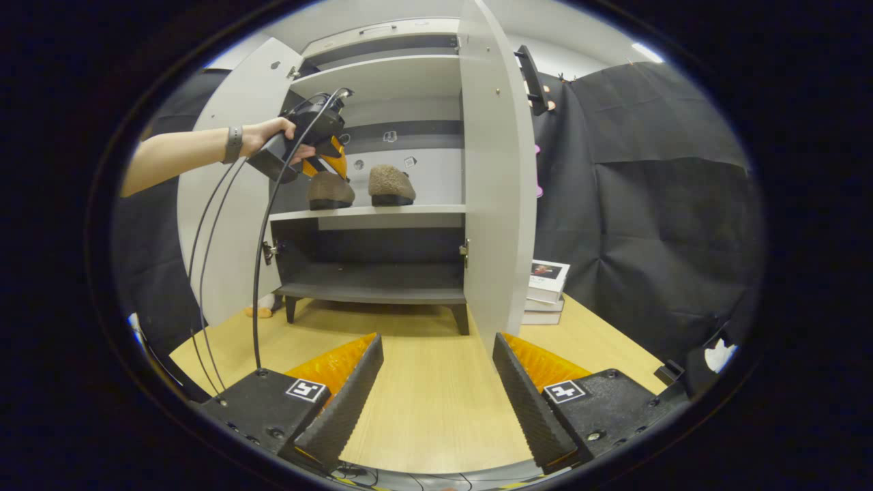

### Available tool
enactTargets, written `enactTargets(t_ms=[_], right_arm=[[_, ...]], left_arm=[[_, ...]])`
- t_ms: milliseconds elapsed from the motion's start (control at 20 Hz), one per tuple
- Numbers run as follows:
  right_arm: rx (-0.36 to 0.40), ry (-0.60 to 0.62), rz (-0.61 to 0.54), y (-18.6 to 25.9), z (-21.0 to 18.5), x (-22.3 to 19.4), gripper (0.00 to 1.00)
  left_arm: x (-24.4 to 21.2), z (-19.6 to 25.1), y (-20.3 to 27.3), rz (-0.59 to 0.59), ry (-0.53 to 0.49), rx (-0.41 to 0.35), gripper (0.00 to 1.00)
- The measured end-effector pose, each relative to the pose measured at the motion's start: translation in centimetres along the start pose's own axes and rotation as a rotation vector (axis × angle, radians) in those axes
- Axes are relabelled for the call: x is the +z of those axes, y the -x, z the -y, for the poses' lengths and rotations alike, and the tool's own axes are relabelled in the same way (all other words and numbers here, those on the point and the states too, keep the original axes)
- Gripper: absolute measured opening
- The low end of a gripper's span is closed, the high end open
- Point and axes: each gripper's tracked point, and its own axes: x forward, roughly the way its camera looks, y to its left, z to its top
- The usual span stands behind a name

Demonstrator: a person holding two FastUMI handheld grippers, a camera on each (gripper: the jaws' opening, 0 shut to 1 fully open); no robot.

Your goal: Grab one shoe with the right hand and put it into the shoe cabinet, grab the other shoe with the left hand and put it into the shoe cabinet; then close the right door with the right hand and the left door with the left hand.

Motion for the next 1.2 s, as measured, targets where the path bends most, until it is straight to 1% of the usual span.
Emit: enactTargets(t_ms=[150, 300, 350, 450, 650, 750, 1000, 1200], right_arm=[[0.02, 0.003, 0.005, 0.2, -0.9, 0.2, 1.0], [0.042, 0.002, 0.014, 0.4, -1.8, 0.6, 1.0], [0.05, 0.0, 0.013, 0.4, -2.2, 0.7, 1.0], [0.072, -0.006, 0.012, 0.6, -2.9, 0.9, 1.0], [0.084, 0.007, 0.031, 1.2, -3.4, 1.6, 1.0], [0.088, 0.007, 0.037, 1.4, -3.6, 2.0, 1.0], [0.088, 0.001, 0.055, 2.1, -3.8, 2.9, 1.0], [0.093, 0.002, 0.058, 2.6, -4.1, 3.1, 1.0]], left_arm=[[0.3, 1.3, 4.2, 0.084, 0.019, -0.064, 0.35], [-1.1, 2.1, 8.9, 0.186, -0.014, -0.113, 0.36], [-2.0, 2.1, 10.4, 0.223, -0.03, -0.119, 0.35], [-4.3, 1.6, 13.0, 0.277, -0.056, -0.108, 0.35], [-7.8, -0.8, 17.3, 0.406, -0.104, -0.021, 0.35], [-9.4, -0.6, 19.4, 0.45, -0.112, -0.008, 0.35], [-13.5, -0.1, 23.4, 0.512, -0.129, 0.031, 0.35], [-16.2, 0.6, 25.5, 0.558, -0.161, 0.057, 0.35]])
